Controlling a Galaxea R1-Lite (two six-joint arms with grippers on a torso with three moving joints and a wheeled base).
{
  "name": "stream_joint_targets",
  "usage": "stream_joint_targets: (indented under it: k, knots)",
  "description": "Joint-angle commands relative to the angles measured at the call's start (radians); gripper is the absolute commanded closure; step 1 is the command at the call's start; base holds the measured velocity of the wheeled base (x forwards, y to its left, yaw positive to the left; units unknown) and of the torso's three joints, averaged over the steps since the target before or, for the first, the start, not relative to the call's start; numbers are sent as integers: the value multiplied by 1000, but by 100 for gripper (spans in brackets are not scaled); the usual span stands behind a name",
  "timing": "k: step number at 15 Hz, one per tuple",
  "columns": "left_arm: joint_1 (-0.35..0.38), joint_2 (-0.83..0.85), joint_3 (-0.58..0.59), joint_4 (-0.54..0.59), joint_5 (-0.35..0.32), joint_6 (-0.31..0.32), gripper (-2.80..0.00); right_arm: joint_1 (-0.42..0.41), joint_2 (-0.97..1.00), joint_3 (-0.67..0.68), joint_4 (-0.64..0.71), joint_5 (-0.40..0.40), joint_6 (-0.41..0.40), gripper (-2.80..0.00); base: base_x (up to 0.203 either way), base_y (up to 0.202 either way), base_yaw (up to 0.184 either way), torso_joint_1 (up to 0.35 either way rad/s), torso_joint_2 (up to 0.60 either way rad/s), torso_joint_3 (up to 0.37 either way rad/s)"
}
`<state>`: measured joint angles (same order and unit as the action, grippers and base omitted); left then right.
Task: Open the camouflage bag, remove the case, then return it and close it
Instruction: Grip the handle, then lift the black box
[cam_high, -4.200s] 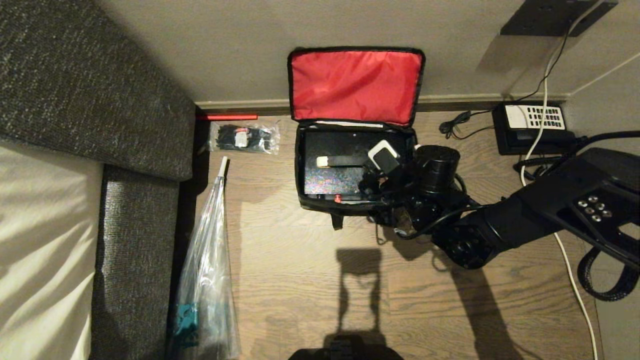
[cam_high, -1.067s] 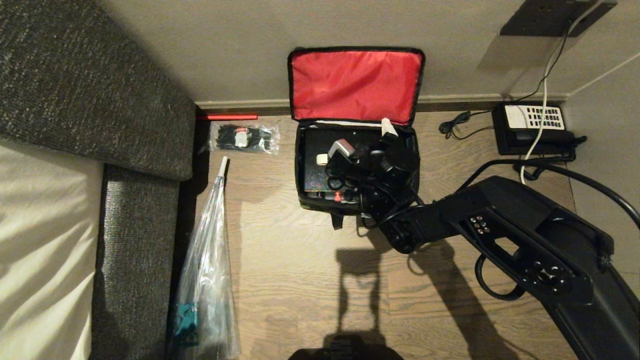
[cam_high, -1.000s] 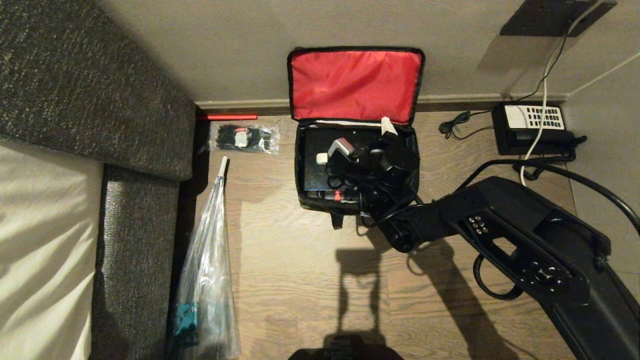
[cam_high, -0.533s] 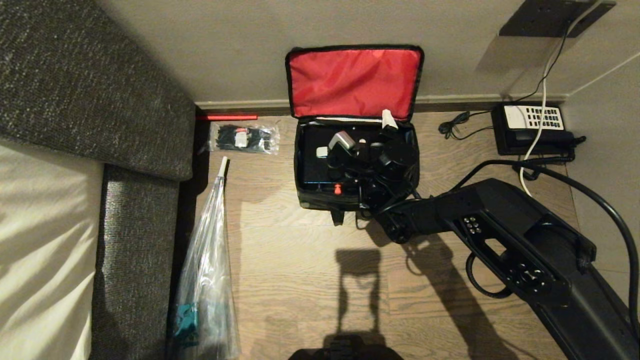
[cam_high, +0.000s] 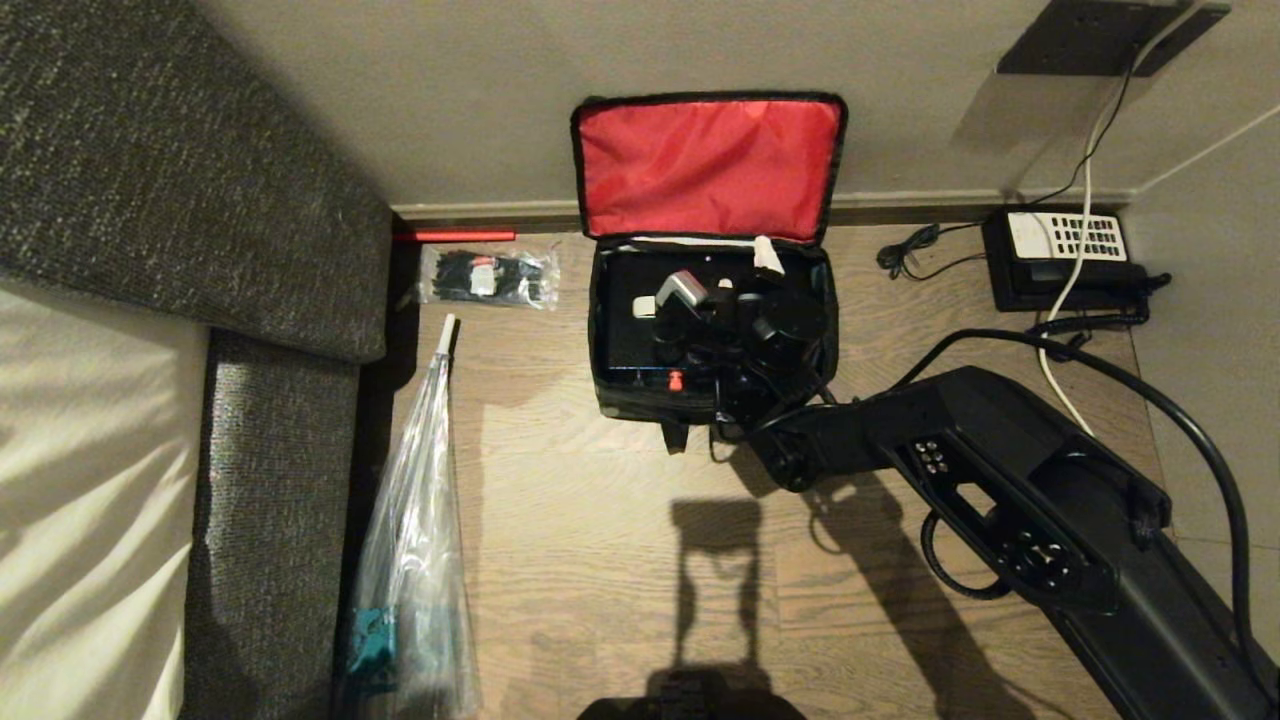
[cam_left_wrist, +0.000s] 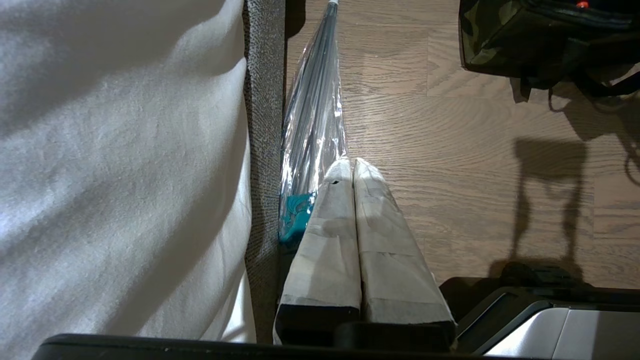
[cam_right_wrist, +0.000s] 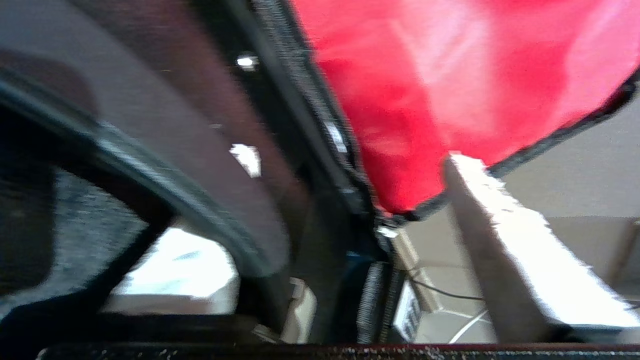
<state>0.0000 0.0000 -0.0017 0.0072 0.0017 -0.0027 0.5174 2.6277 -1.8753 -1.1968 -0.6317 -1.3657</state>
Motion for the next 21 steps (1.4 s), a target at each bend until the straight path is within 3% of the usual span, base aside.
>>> stream_joint_targets:
  k: [1,9,21]
  knots:
    - [0,-3,0,0,0,0,0,1,9,4,-15,-5,-3,0,0,0,0,0,0,0]
    - [0,-3,0,0,0,0,0,13,0,15,-81,-5,5,0,0,0,0,0,0,0]
    - [0,-3,0,0,0,0,0,82,-173,171,-154,-15,13,0,0,0,0,0,0,0]
